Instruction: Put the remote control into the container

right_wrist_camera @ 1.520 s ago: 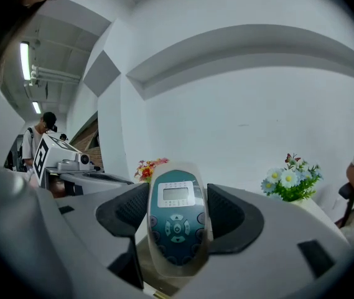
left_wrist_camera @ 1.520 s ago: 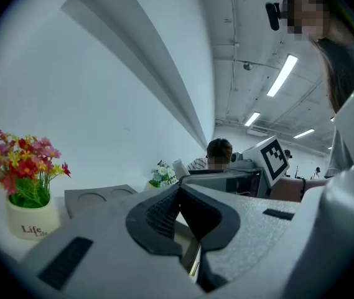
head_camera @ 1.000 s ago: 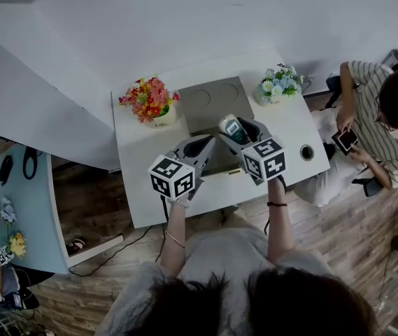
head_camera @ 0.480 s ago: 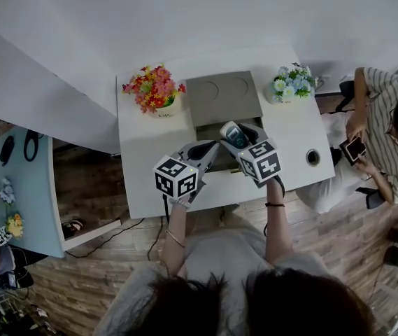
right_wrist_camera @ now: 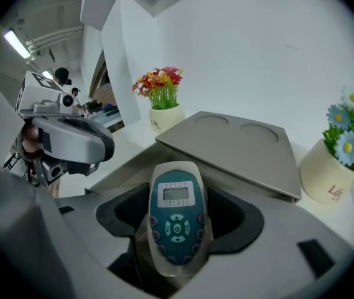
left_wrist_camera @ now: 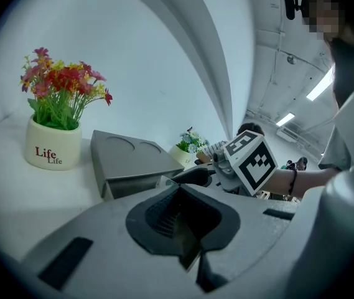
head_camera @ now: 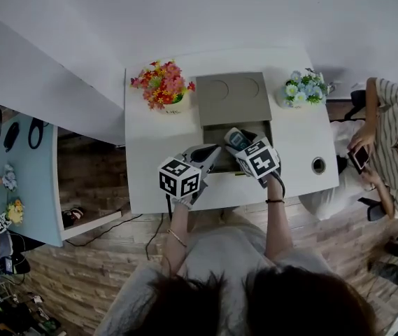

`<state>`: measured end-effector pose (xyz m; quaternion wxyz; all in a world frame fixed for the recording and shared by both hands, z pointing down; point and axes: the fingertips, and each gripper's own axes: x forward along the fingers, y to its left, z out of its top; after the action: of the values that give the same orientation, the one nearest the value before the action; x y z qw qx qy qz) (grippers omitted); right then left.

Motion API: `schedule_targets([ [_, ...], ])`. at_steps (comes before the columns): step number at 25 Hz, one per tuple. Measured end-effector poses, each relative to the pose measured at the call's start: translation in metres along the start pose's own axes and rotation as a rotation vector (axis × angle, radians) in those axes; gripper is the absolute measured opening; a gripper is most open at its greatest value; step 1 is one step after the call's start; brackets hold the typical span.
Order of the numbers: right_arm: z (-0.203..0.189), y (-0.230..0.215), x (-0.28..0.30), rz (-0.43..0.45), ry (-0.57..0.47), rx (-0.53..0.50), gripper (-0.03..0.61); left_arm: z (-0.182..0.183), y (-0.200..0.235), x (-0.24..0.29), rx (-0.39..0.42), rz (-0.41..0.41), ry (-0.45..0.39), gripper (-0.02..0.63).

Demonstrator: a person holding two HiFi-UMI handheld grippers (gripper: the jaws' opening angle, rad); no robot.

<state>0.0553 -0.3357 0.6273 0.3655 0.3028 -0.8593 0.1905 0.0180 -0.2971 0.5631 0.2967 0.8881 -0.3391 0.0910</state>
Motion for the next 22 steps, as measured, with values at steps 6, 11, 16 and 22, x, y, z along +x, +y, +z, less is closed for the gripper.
schedule_targets([
  [6, -0.009, 0.002, 0.016, 0.025, 0.077, -0.050, 0.291, -0.003, 0.007, -0.001, -0.015, 0.022, 0.005, 0.003],
  [11, -0.012, 0.003, 0.023, 0.034, 0.120, -0.091, 0.291, -0.004, 0.012, -0.001, -0.023, 0.037, 0.004, 0.003],
  [16, -0.012, 0.003, 0.026, 0.035, 0.155, -0.124, 0.291, -0.002, 0.015, -0.001, -0.024, 0.041, 0.001, 0.003],
  [22, -0.012, 0.004, 0.027, 0.035, 0.152, -0.132, 0.291, 0.002, 0.013, 0.000, -0.011, 0.037, -0.007, 0.003],
])
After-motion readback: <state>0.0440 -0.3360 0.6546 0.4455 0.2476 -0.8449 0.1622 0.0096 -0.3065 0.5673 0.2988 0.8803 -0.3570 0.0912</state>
